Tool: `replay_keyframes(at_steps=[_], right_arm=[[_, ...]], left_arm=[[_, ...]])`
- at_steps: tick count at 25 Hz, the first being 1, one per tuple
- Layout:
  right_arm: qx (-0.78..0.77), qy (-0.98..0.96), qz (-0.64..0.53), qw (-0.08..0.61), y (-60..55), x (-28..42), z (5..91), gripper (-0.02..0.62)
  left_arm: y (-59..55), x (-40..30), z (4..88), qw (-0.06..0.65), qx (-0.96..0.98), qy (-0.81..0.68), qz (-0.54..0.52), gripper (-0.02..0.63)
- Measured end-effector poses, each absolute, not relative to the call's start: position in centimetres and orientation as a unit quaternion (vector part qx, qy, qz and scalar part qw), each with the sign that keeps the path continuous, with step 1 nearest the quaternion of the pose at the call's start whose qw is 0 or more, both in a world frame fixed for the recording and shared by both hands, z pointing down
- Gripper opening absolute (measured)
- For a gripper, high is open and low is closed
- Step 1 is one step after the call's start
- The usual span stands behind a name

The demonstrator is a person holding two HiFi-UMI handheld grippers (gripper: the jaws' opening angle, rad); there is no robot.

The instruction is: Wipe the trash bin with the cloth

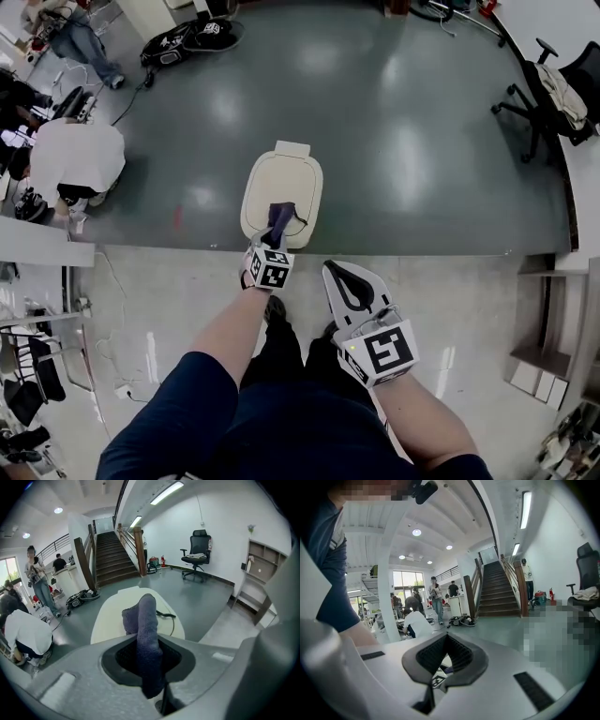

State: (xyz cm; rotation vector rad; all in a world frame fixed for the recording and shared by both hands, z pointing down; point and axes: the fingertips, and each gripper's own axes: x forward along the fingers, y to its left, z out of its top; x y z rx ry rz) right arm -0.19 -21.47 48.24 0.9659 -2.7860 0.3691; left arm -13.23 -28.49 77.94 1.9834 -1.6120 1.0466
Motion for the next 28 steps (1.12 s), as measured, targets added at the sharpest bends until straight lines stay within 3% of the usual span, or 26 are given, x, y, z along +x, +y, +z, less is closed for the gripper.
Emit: replay_keyframes(at_steps=[12,28], right_arm=[[0.335,-0.929,0.134,0.077,-21.0,5.3,47.8,0.005],[0.273,-0.953,0.106,0.075,-16.8,0.4,43.0,0.005]], left_arm=[[-26.3,-5.6,76.7,0.216,0.720,-0.553,0.359,0.052],[-18.5,-9.9,53.9,0.186,0.760,-0.609,0.128,0.052]])
